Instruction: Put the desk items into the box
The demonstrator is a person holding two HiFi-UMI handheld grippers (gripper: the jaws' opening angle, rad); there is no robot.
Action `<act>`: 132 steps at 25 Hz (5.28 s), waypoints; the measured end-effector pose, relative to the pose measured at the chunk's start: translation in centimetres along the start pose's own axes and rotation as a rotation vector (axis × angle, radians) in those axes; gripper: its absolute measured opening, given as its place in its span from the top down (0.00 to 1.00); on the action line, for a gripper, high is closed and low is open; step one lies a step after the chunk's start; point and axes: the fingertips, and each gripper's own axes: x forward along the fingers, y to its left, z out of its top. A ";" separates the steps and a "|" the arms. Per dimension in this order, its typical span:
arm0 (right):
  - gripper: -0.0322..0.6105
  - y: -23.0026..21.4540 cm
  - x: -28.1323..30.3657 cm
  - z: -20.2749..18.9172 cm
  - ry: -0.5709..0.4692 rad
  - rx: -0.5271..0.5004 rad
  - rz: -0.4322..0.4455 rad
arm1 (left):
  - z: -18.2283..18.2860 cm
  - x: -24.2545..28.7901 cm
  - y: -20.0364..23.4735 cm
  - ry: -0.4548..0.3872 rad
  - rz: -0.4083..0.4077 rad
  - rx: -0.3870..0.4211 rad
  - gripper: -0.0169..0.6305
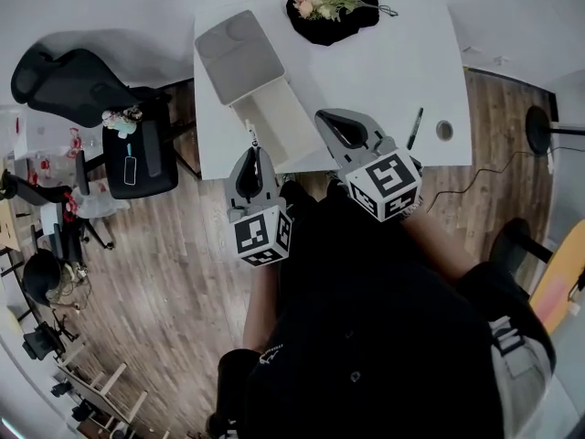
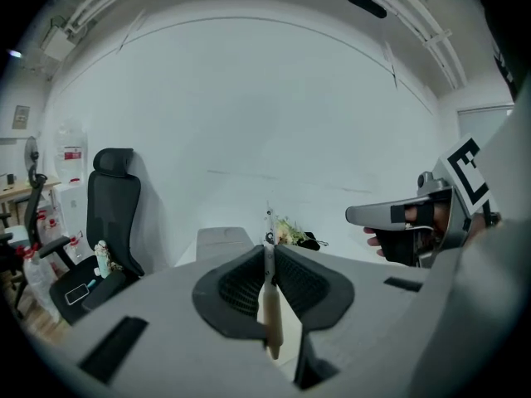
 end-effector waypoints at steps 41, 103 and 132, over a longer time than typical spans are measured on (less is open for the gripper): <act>0.95 -3.8 -3.0 -7.0 0.070 0.261 -0.544 | -18.4 16.8 1.3 0.606 -0.239 -0.004 0.90; 0.95 -1.8 -3.6 -5.9 0.039 0.220 -0.471 | -11.2 12.7 1.2 0.330 -0.242 0.047 0.96; 0.95 -0.1 2.2 0.0 -0.011 0.017 -0.017 | 2.5 1.4 0.7 -0.124 -0.021 0.033 0.96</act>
